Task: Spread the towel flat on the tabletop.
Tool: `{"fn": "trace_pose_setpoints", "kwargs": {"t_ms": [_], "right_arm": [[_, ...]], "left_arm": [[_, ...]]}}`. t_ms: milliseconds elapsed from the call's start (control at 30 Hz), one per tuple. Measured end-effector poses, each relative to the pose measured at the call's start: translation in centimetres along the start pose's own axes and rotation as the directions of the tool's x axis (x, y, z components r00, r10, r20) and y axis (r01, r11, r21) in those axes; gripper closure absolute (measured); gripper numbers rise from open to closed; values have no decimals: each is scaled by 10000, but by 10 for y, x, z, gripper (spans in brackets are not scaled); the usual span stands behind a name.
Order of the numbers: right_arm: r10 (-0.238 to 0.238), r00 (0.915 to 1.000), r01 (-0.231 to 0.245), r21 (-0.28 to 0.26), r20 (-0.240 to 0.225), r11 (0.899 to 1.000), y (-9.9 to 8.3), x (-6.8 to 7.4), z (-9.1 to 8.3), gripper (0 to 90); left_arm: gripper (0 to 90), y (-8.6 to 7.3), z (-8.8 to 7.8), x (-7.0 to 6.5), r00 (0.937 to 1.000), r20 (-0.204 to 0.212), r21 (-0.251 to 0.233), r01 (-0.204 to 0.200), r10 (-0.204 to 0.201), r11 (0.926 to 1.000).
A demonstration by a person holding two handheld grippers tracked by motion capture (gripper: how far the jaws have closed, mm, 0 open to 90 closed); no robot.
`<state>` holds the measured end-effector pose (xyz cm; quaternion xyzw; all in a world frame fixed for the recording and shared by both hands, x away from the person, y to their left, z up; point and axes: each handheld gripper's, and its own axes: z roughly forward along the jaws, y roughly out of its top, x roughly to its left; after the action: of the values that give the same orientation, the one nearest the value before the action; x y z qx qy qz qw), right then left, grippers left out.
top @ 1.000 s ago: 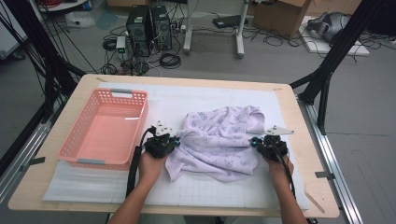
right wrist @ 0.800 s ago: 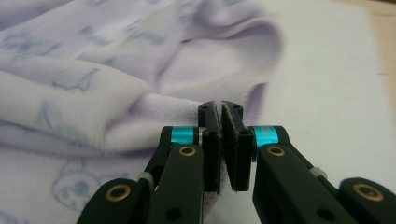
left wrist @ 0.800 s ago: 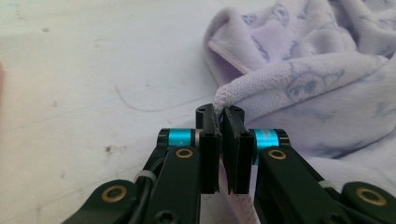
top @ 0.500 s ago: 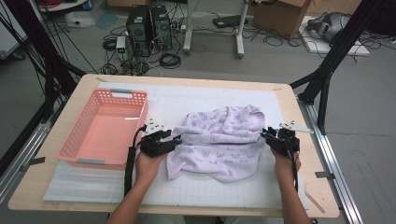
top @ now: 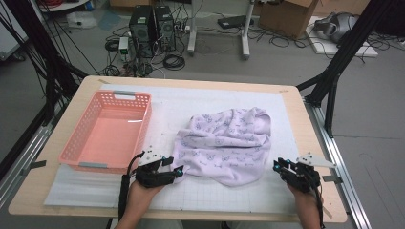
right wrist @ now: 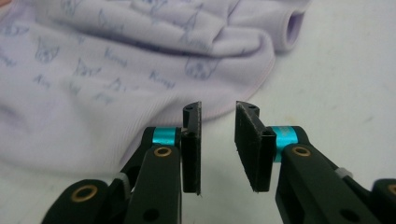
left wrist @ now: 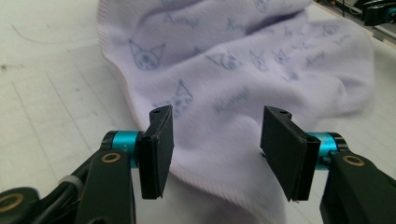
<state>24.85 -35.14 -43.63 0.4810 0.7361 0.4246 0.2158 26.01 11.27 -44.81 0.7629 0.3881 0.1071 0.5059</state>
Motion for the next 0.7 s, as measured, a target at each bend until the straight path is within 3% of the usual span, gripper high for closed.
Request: {"fn": "trace_pose_setpoints", "kwargs": {"t_ms": [100, 267, 433, 500, 567, 633, 700], "right_arm": [[-24, 9999, 29, 374, -116, 9993, -7, 3, 0, 715], [-228, 9988, 243, 334, -444, 9991, -6, 11, 1, 639], [-428, 9965, 475, 660, -711, 9967, -5, 15, 7, 644], [-361, 9951, 436, 813, -919, 9957, -5, 17, 9, 685], [-417, 9923, 535, 1000, -1170, 9935, -5, 20, 11, 711], [-411, 9900, 568, 1143, -1351, 9918, -4, 24, 16, 734], [-280, 9876, 476, 1246, -1548, 9911, -2, 29, 21, 732]], "left_arm": [[477, -2, -2, -3, 9998, 174, 103, -28, 27, 9999], [494, 0, 1, -4, 9997, 228, 268, 39, -45, 9996], [493, -4, 4, -11, 9997, 195, 671, 144, -157, 9976], [511, -5, 7, -15, 9999, 99, 938, 111, -120, 9955], [586, -5, 9, -20, 9997, -164, 1194, -174, 195, 9927], [779, -6, 9, -22, 9990, -237, 1216, -354, 386, 9919], [847, -6, 4, -21, 9996, -153, 959, -215, 231, 9952]]}}
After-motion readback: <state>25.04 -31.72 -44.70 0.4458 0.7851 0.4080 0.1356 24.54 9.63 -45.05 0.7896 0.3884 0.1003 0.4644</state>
